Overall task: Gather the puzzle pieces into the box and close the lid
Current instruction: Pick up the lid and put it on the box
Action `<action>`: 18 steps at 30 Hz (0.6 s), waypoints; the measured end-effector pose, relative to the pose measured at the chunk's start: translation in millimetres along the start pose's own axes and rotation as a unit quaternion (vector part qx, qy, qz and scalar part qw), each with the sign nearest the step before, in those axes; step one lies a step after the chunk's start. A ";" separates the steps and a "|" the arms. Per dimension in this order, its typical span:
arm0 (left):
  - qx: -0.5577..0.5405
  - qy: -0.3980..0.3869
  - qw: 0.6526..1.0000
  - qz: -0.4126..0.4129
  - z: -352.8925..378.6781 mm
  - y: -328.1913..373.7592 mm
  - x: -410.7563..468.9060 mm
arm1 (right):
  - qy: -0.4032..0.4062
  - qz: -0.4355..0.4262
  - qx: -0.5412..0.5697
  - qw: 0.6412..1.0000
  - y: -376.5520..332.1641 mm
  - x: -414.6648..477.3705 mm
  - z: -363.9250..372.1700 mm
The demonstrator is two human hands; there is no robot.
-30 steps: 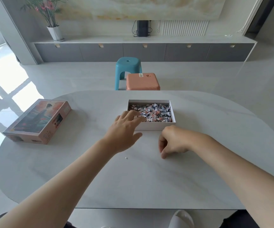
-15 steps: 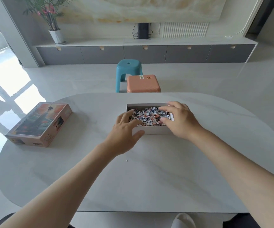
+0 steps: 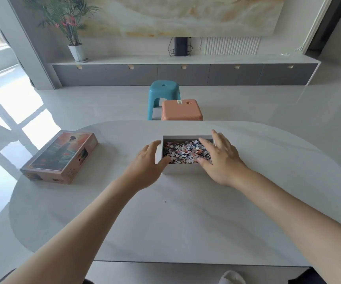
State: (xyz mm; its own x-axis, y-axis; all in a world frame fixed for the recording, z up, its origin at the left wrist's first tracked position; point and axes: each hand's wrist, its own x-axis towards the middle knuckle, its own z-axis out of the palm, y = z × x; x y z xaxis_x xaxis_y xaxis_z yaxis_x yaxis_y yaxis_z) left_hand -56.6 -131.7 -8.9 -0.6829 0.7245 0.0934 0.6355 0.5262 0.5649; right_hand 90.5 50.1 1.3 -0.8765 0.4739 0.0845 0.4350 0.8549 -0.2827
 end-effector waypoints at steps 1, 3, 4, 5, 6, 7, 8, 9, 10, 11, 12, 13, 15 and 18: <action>0.017 0.009 1.000 -0.004 -8.6 -6.3 -1.6 | 0.013 -0.024 -0.004 1.000 -12.1 2.1 -1.2; 0.078 0.039 0.996 -0.020 -28.4 -22.9 -4.4 | 0.009 -0.058 0.020 0.998 -41.9 7.6 -0.5; 0.117 0.058 0.991 -0.031 -38.5 -34.2 -5.9 | -0.001 -0.072 0.035 0.997 -58.3 11.3 1.7; 0.156 0.074 0.984 -0.045 -48.3 -46.4 -7.5 | -0.012 -0.087 0.042 0.995 -74.8 15.6 4.6; 0.190 0.085 0.976 -0.061 -57.9 -60.8 -9.5 | -0.025 -0.104 0.045 0.993 -91.4 20.8 7.9; 0.217 0.091 0.968 -0.081 -67.1 -75.9 -11.9 | -0.038 -0.119 0.047 0.991 -108.0 26.8 11.8; 0.239 0.093 0.961 -0.105 -75.3 -92.0 -14.6 | -0.051 -0.129 0.052 0.989 -123.9 32.6 16.2; 0.256 0.090 0.953 -0.135 -82.4 -108.2 -17.6 | -0.066 -0.136 0.059 0.987 -139.3 38.6 21.7; 0.271 0.083 0.944 -0.166 -87.9 -123.7 -20.9 | -0.082 -0.141 0.069 0.984 -153.6 43.5 27.6; 0.280 0.072 0.937 -0.197 -92.2 -137.3 -24.0 | -0.097 -0.144 0.077 0.982 -166.2 47.9 34.1; 0.279 0.062 0.931 -0.227 -95.7 -149.1 -26.9 | -0.110 -0.146 0.081 0.980 -177.4 51.8 40.8; 0.270 0.051 0.928 -0.253 -98.2 -157.9 -29.0 | -0.123 -0.147 0.085 0.978 -186.7 54.9 47.3; 0.262 0.027 0.925 -0.274 -101.4 -167.8 -31.7 | -0.144 -0.143 0.093 0.975 -199.4 60.2 57.7; 0.273 0.029 0.932 -0.235 -99.7 -172.7 -32.8 | -0.153 -0.133 0.100 0.974 -206.7 66.7 66.5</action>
State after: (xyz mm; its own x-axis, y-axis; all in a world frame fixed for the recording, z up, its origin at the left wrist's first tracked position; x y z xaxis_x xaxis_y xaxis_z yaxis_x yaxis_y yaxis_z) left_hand -179.9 -290.7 -27.8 -0.9404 0.3400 -0.0065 0.3392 0.9392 0.0542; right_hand -71.7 -109.0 1.9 -0.9864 0.1300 -0.1009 0.1625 0.8663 -0.4724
